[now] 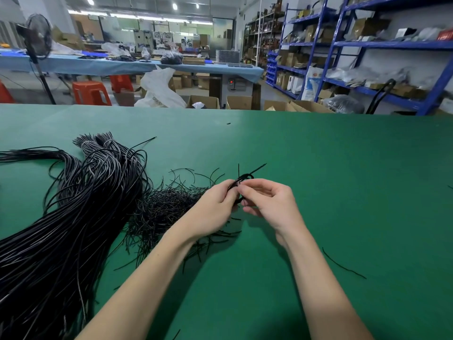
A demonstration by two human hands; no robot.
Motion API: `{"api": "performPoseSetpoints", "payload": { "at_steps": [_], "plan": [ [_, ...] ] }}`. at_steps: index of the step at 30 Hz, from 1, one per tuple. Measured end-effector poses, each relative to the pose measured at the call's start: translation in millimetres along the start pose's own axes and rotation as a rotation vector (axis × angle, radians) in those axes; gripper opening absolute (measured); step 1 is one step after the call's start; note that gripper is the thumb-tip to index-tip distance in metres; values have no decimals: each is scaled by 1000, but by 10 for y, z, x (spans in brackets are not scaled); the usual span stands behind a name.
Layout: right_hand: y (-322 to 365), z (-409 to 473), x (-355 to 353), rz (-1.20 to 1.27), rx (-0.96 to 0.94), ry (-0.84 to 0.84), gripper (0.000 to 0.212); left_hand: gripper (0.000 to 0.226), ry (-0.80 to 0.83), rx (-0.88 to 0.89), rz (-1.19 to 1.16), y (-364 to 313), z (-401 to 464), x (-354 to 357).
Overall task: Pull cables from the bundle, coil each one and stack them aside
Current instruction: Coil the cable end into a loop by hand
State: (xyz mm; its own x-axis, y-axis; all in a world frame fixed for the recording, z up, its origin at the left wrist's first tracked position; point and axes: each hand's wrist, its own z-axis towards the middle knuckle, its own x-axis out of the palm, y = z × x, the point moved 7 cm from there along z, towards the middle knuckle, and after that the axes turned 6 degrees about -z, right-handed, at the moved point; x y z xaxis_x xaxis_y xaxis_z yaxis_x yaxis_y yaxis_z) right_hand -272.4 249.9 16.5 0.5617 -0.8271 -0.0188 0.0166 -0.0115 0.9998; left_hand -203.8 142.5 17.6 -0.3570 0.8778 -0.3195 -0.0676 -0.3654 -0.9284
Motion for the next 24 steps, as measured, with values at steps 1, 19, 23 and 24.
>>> {"api": "performPoseSetpoints", "payload": {
  "at_steps": [1,19,23,24],
  "plan": [
    [-1,1,-7,1,-2,10,4,27,44,-24,-48,-6,-13,17],
    [89,-37,6,-57,45,68,6,26,109,-122,376,-62,-23,-6],
    [0,-58,14,36,213,114,10,21,64,-95,397,-117,-32,28],
    [-17,-60,11,58,243,124,8,21,55,-91,384,-129,-33,37]
  ]
}}
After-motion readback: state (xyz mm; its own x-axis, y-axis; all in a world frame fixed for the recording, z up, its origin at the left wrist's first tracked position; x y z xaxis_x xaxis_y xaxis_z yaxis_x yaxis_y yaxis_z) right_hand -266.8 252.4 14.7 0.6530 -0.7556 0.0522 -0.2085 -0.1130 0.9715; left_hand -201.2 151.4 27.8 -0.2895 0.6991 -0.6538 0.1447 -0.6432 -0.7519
